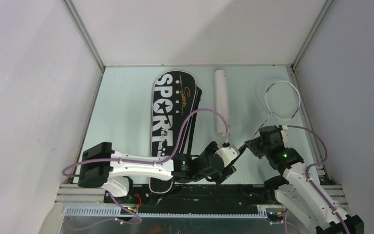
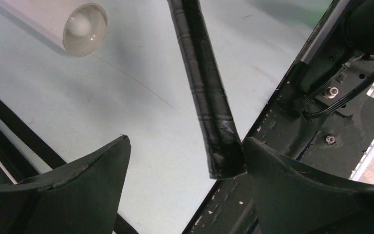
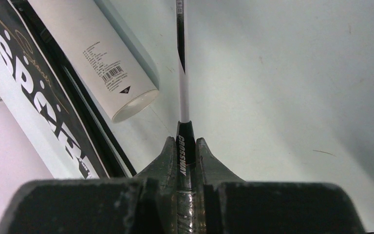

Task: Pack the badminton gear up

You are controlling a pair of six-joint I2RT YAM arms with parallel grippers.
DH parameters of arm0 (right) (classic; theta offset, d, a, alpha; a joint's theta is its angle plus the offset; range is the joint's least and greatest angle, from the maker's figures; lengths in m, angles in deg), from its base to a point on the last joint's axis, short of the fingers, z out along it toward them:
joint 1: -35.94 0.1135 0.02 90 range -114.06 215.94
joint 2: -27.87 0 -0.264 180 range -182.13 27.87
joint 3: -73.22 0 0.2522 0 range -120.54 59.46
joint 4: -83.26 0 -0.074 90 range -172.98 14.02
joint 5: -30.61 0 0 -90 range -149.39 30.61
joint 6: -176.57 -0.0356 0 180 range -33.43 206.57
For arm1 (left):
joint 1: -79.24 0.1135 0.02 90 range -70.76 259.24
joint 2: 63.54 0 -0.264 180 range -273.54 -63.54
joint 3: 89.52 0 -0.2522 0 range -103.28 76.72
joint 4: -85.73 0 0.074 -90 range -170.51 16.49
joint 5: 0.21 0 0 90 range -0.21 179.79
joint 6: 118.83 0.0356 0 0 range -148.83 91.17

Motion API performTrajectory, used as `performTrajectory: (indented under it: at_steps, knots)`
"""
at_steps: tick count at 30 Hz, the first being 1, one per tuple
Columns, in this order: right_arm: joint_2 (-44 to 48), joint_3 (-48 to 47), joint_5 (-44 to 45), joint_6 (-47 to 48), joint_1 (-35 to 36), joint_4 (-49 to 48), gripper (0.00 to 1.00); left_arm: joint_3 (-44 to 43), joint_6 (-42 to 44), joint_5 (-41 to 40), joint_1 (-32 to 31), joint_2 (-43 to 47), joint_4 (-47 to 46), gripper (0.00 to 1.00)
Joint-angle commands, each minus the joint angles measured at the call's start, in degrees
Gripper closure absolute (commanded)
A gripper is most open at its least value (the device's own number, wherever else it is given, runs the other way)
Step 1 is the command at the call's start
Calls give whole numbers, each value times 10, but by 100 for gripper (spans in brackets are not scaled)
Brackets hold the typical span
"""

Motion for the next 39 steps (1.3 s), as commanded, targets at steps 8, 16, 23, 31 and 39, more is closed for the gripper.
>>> performTrajectory:
  at_steps: [8, 16, 23, 31, 39]
  knots:
    - [5, -7, -1, -7, 3, -46, 100, -54, -7, -53, -20, -58, 6, 13]
    - [12, -7, -19, 26, 3, -65, 100, -88, -10, -76, -21, -87, 29, 44]
    - [1, 0, -47, 105, -1, -135, 70, -133, -41, -110, -20, -93, 88, 93]
    - [5, 76, -108, 110, -23, -286, 50, -160, -122, -111, -5, -86, 147, 100]
    - [66, 147, -103, 67, -37, -405, 49, -114, -186, -62, 19, -36, 120, 100]
